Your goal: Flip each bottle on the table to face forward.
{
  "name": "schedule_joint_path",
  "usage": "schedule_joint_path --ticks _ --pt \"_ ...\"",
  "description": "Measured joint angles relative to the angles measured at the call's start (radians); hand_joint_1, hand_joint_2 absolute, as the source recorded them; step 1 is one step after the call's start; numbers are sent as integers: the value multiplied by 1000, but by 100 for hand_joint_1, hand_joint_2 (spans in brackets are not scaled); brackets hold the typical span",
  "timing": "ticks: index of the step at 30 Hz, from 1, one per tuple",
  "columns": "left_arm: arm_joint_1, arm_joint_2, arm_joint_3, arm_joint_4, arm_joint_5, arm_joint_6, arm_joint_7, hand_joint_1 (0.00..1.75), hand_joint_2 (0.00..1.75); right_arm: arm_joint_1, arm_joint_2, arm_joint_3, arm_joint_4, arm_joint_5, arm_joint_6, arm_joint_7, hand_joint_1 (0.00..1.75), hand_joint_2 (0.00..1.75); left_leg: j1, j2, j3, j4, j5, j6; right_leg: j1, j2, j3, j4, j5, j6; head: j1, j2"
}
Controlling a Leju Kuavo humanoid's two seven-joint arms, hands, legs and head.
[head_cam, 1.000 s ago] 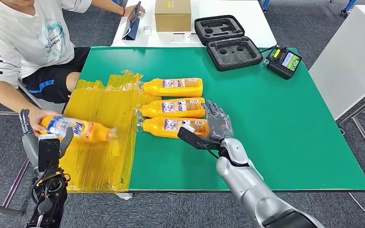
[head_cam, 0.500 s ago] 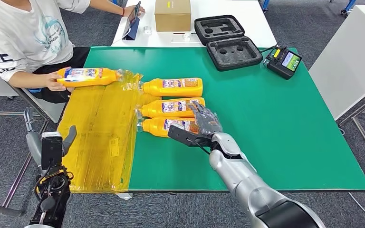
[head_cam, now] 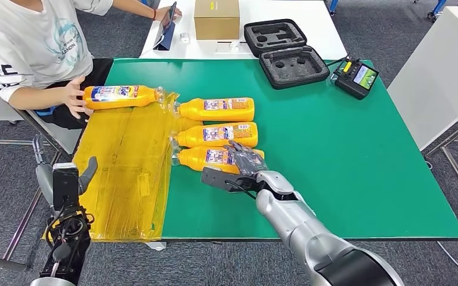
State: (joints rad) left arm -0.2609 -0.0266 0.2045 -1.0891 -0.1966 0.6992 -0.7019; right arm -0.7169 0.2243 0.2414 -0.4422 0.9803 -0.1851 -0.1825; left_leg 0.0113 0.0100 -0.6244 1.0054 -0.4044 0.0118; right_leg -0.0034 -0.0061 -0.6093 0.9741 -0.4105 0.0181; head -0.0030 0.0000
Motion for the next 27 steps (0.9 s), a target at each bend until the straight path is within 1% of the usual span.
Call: schedule_joint_path --ticks 8,13,16,21,23,24,25,27 --pt "0 0 -1 4 4 0 0 0 175 -12 0 12 23 1 25 17 0 175 0 0 0 0 0 0 0 0 0 0 0 0 0 0" --pt "0 1 -1 9 12 0 0 0 175 -25 0 20 35 -6 76 79 0 175 0 0 0 0 0 0 0 0 0 0 0 0 0 0" --pt "0 1 -1 15 15 0 0 0 175 -32 -3 20 41 -11 91 107 0 175 0 0 1 0 0 0 0 0 0 0 0 0 0 0" --pt "0 1 -1 21 16 0 0 0 175 -34 -8 21 48 -11 99 116 0 175 0 0 1 0 0 0 0 0 0 0 0 0 0 0" --pt "0 1 -1 21 16 0 0 0 175 -34 -9 21 49 -11 99 116 5 175 0 0 1 0 0 0 0 0 0 0 0 0 0 0" --pt "0 1 -1 21 16 0 0 0 175 -34 -10 21 50 -11 99 116 19 175 0 0 1 0 0 0 0 0 0 0 0 0 0 0" --pt "0 1 -1 21 17 0 0 0 175 -34 -10 21 50 -12 99 116 49 175 0 0 1 0 0 0 0 0 0 0 0 0 0 0" --pt "-1 1 -2 23 19 0 0 0 175 -34 -10 21 51 -18 98 117 119 175 0 0 1 0 0 0 0 0 0 0 0 0 0 0"
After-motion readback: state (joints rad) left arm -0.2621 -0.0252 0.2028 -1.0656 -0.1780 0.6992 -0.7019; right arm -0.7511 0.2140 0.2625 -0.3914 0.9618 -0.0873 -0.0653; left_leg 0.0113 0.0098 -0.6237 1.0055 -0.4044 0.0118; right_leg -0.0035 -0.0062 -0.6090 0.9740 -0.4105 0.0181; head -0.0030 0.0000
